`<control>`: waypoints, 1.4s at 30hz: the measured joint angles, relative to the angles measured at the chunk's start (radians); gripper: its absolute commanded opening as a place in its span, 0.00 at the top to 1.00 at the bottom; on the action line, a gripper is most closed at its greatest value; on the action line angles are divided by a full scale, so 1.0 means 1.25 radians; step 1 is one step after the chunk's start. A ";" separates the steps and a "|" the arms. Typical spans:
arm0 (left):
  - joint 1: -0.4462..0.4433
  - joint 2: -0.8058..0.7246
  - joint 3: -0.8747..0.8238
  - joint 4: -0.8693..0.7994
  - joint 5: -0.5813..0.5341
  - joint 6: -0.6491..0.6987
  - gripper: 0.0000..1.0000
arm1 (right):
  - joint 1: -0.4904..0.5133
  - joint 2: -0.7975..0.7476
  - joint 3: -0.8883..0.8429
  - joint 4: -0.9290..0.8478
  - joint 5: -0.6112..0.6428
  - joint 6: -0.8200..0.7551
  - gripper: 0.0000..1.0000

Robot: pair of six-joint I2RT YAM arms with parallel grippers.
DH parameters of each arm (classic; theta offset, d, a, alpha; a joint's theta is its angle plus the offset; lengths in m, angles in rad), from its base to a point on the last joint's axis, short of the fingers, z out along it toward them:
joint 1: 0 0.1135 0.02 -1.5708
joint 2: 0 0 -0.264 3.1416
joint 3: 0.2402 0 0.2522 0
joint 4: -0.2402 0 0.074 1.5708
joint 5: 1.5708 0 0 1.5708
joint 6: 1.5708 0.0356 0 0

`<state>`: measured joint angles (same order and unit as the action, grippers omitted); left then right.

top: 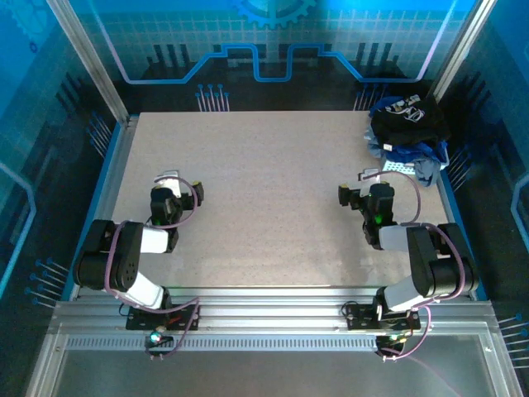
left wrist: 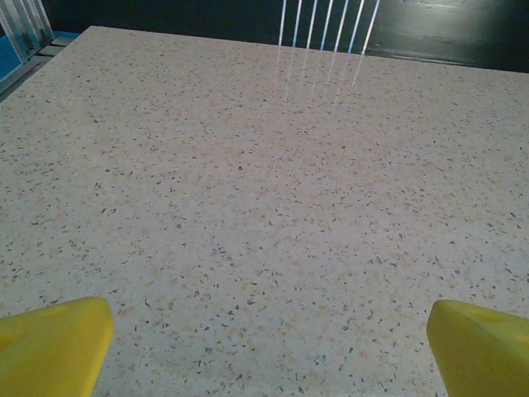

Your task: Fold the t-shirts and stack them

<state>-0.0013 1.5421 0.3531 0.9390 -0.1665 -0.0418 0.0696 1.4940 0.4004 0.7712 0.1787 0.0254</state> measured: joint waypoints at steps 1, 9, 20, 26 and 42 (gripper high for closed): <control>0.000 0.000 0.000 0.000 0.000 0.000 0.01 | 0.000 0.000 0.000 0.000 0.000 0.000 0.00; 0.000 0.000 0.000 0.000 0.000 0.000 0.01 | 0.000 0.000 0.000 0.000 0.000 0.000 0.00; 0.000 0.000 0.000 0.000 0.000 0.000 0.01 | 0.000 0.000 0.000 0.000 0.000 0.000 0.00; 0.000 0.000 0.000 0.000 0.000 0.000 0.01 | 0.000 0.000 0.000 0.000 0.000 0.000 0.00; -0.172 -0.294 0.156 -0.284 -0.226 -0.022 0.01 | 0.082 -0.331 0.411 -0.571 0.158 0.202 0.00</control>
<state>-0.2157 1.1740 0.5476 0.5846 -0.4488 -0.0692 0.1719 1.0801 0.9146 0.0578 0.3759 0.2775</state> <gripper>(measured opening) 0.989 0.998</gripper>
